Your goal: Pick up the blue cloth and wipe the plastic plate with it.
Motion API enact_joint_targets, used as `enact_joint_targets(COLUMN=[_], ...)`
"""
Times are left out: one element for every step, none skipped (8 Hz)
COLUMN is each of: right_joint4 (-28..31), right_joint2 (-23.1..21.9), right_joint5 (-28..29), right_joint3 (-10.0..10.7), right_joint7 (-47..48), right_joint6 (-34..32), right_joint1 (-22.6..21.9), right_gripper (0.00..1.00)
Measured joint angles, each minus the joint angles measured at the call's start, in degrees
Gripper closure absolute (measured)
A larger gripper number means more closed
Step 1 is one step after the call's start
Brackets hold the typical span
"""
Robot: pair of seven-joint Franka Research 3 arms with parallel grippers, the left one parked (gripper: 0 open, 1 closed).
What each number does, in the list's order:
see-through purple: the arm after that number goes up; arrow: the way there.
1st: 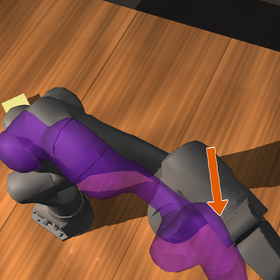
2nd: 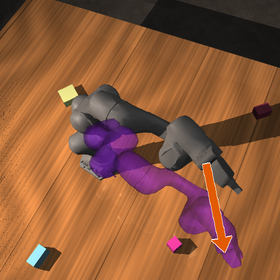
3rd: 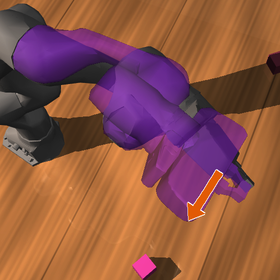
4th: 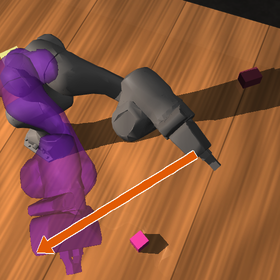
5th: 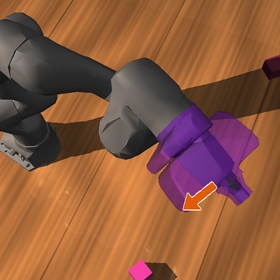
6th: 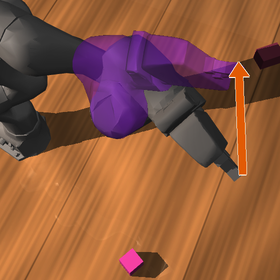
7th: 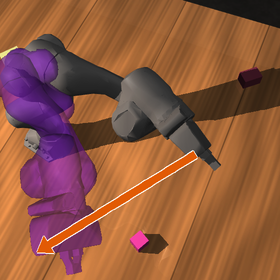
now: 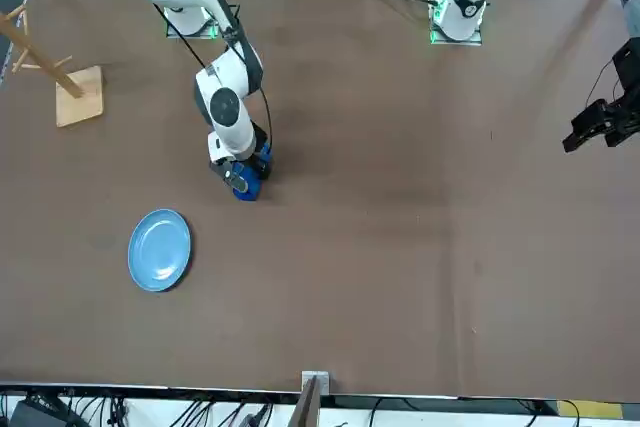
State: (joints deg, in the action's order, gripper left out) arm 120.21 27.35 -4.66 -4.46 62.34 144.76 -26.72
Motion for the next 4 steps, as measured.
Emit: enact_joint_targets(right_joint4=[0.0, 0.0, 0.0, 0.0], right_joint2=[0.0, 0.0, -0.3, -0.7], right_joint5=[-0.1, -0.2, -0.3, -0.3], right_joint3=[0.0, 0.0, 0.0, 0.0], right_joint7=[-0.3, -0.6, -0.7, -0.7], right_joint6=[0.0, 0.0, -0.1, -0.2], right_joint1=[0.0, 0.0, 0.0, 0.0], right_gripper=[0.1, 0.18, 0.38, 0.55])
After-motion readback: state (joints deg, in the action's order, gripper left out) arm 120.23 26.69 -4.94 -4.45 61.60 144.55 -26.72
